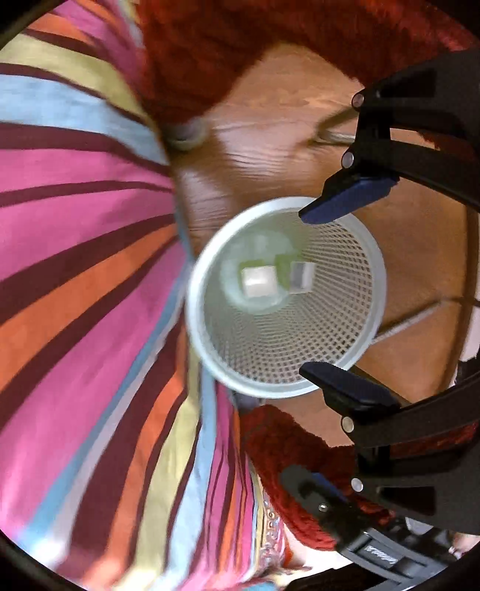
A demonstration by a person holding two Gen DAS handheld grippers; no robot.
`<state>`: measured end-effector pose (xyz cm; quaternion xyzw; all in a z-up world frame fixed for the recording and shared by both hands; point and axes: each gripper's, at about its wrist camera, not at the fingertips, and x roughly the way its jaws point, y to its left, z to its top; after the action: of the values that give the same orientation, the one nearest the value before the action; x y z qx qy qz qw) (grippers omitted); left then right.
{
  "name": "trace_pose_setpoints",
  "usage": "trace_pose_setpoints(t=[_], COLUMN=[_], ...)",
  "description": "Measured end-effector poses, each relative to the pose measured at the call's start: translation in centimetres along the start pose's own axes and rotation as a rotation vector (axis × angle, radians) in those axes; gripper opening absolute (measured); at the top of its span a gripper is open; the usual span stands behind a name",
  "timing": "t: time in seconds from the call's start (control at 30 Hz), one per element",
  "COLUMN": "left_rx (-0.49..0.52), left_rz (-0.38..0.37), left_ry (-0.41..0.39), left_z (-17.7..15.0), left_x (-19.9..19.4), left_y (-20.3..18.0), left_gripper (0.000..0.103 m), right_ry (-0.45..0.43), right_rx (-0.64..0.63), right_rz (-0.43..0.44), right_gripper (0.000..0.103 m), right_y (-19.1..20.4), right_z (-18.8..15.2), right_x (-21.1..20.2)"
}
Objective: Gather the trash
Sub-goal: 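Move both tools back over the bed toward the remaining items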
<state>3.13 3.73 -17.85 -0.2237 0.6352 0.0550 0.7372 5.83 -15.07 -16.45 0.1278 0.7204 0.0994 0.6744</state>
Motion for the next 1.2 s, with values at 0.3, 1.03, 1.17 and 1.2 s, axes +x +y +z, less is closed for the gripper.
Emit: trace_pose_setpoints(t=[0.3, 1.03, 1.17, 1.2], left_rx=[0.115, 0.438, 0.441, 0.450], left_rz=[-0.016, 0.039, 0.051, 0.063], left_ry=[-0.166, -0.606, -0.635, -0.637], left_z=[-0.1, 1.5, 2.4, 2.9], left_x=[-3.8, -14.6, -15.0, -15.0], left_y=[-2.4, -6.8, -6.6, -6.8], left_gripper=[0.093, 0.093, 0.093, 0.093], right_ry=[-0.188, -0.888, -0.837, -0.843], right_rx=[-0.028, -0.308, -0.351, -0.351], right_rz=[-0.001, 0.040, 0.027, 0.021], right_gripper=[0.073, 0.095, 0.095, 0.095], right_y=[-0.2, 3.0, 3.2, 3.3], right_z=[0.0, 1.1, 2.4, 2.4], right_x=[-4.3, -17.5, -17.1, -17.3])
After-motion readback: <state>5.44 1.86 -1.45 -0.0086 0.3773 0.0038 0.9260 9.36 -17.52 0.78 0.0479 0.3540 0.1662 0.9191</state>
